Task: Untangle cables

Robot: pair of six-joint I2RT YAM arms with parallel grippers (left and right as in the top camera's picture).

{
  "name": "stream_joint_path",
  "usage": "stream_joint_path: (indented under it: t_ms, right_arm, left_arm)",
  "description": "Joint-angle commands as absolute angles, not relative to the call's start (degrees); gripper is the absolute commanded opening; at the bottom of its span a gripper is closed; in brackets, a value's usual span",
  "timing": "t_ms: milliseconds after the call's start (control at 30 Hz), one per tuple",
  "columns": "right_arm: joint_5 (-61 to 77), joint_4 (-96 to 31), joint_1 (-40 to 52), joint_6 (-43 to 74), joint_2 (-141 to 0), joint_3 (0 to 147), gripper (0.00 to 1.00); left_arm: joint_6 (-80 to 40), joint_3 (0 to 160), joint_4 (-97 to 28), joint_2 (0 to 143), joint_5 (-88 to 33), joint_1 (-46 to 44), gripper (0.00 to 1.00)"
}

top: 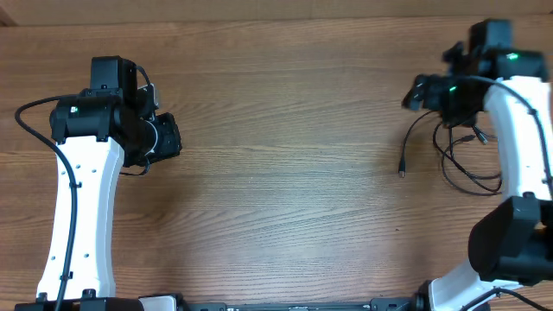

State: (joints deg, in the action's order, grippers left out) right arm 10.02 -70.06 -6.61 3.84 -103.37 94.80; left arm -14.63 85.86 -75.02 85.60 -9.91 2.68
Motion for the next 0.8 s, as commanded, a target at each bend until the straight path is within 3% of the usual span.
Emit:
stream_joint_path:
  t_ms: [0, 133, 400, 467, 533, 633, 700, 767]
  right_arm:
    - [8.6, -66.2, -5.2, 3.0, -103.1, 87.7, 0.87]
    - [8.6, -56.4, -4.8, 3.2, -103.1, 77.8, 0.78]
    - [8.6, -35.6, -4.8, 4.7, -103.1, 62.1, 0.73]
    - [8.6, -32.6, -4.8, 5.5, -103.1, 59.8, 0.66]
    - [8.6, -32.0, -4.8, 6.2, -103.1, 59.1, 0.53]
    - [8.4, -32.5, -4.9, 6.5, -102.8, 59.6, 0.12]
    - [6.6, -34.5, -5.4, 8.4, -102.5, 61.1, 0.04]
    - [3.1, -38.0, -5.9, 10.5, -101.9, 63.7, 0.04]
  left_arm:
    - [-14.2, 86.5, -75.0, 84.8, -10.6, 2.6, 0.30]
    - [-14.2, 86.5, -75.0, 84.8, -10.6, 2.6, 0.30]
    - [-14.2, 86.5, -75.0, 84.8, -10.6, 2.6, 0.30]
    - [-14.2, 86.5, -75.1, 84.8, -10.6, 2.6, 0.30]
    - [-14.2, 86.5, -75.2, 84.8, -10.7, 2.6, 0.30]
    - [-14.2, 86.5, -75.2, 84.8, -10.6, 2.6, 0.30]
    - [-14.2, 86.5, -75.3, 84.8, -10.7, 2.6, 0.30]
    - [-14.2, 86.5, -75.5, 84.8, -10.7, 2.6, 0.30]
